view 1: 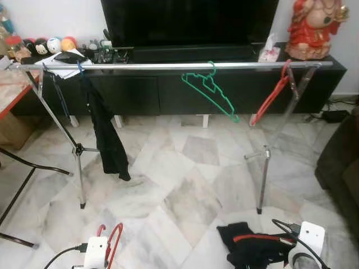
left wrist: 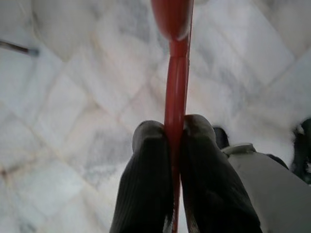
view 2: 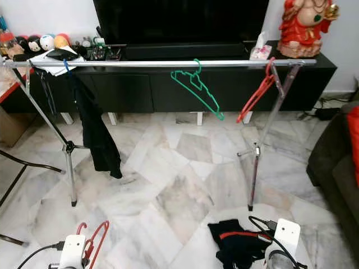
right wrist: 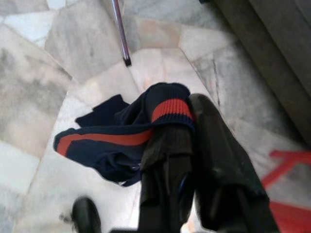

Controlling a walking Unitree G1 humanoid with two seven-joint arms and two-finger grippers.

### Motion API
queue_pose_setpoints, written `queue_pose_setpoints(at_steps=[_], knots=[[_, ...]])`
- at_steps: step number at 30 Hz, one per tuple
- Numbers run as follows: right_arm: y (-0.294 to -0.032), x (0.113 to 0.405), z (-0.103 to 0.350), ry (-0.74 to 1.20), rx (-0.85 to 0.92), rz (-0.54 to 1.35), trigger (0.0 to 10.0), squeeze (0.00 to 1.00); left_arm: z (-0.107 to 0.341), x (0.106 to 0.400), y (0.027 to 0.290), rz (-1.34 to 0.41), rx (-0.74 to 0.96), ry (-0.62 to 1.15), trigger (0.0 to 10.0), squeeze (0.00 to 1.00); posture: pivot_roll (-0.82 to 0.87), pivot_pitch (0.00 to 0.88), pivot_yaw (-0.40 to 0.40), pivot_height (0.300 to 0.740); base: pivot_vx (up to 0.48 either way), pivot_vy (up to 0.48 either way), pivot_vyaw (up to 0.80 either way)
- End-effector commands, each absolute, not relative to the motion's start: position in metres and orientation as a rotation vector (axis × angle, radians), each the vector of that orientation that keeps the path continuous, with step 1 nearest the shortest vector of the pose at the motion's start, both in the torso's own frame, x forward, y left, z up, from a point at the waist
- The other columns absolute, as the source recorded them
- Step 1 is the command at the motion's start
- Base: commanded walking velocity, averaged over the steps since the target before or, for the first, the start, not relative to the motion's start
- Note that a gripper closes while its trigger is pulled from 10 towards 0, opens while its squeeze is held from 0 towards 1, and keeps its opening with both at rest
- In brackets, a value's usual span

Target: Hang hanger

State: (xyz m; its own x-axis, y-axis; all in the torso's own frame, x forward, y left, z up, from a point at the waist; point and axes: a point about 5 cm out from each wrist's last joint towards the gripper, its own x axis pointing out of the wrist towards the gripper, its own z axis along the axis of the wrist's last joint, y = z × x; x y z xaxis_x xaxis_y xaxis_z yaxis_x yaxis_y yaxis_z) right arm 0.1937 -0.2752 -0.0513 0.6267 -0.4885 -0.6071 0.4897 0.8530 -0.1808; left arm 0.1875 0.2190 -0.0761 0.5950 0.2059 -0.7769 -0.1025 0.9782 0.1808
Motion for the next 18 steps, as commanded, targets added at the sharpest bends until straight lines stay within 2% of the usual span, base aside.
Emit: queue_pose_setpoints(at_steps=[1,11,18], knots=[[-0.276,0.197,-0.049,0.667,0.006,-0.563,10.0,0.00,-0.078,0.181,0.224,0.199,0.127,0.939,10.0,0.00,-0.13,0.036,-0.003,0.740,-0.315,0.000,0.00],[-0.275,0.199,-0.046,0.628,0.005,-0.547,10.0,0.00,-0.076,0.186,0.225,0.206,0.133,0.918,10.0,0.00,-0.13,0.032,-0.003,0.740,-0.308,0.000,0.00],[-0.275,0.200,-0.043,0.586,-0.002,-0.521,10.0,0.00,-0.063,0.203,0.235,0.255,0.165,0.829,10.0,0.00,-0.13,0.029,-0.003,0.740,0.000,0.000,0.00]])
